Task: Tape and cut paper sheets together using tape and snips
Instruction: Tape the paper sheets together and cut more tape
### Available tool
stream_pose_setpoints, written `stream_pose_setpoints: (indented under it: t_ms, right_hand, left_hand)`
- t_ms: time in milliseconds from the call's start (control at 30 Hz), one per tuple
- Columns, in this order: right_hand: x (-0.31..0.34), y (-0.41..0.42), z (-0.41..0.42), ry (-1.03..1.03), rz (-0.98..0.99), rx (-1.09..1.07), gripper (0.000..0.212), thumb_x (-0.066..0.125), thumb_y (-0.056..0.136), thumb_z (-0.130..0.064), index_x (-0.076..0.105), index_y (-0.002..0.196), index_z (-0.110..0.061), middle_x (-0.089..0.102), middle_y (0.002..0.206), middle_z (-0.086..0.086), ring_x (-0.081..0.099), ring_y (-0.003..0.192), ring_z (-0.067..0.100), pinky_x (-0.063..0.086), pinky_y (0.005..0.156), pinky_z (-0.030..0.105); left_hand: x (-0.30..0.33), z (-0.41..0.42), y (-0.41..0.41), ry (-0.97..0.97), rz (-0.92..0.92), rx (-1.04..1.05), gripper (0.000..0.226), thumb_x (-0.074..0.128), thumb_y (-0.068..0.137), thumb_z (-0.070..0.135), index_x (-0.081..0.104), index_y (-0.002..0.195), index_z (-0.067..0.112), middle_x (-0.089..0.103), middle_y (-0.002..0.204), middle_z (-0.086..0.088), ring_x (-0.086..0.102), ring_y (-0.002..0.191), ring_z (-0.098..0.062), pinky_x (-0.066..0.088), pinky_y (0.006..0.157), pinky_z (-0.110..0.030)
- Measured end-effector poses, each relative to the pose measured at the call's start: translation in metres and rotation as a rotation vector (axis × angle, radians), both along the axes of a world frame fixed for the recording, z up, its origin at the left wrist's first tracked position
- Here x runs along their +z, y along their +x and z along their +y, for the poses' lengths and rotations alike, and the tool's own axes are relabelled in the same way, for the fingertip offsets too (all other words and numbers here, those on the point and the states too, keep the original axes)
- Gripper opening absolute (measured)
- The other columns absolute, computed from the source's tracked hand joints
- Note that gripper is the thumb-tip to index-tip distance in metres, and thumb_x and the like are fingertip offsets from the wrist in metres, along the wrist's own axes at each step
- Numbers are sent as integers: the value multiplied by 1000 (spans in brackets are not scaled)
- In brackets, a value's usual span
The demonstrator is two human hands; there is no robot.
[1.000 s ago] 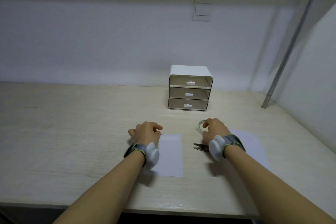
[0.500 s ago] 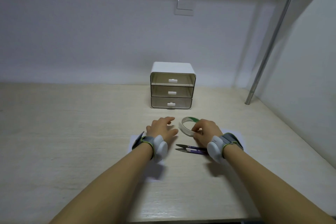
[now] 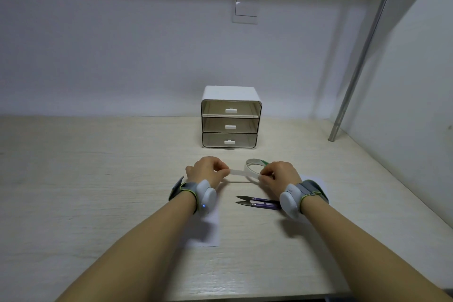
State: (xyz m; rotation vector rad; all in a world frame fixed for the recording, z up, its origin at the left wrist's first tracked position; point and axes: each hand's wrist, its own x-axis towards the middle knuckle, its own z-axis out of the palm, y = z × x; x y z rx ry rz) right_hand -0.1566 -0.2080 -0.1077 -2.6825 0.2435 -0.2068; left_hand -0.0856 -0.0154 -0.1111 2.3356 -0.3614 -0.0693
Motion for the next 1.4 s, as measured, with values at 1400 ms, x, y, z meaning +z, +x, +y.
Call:
stream_pose_setpoints:
  t_ms: [1400]
  right_hand:
    - [67,15,22,-634,323,292,31,46,98,-23,52,127,-11,55,126,12,54,113,31,45,88,33]
  left_hand:
    - [4,34,-15,9,-69,57,11,60,81,32,65,71,30,72,84,12,63,89,-9,20,77,-33]
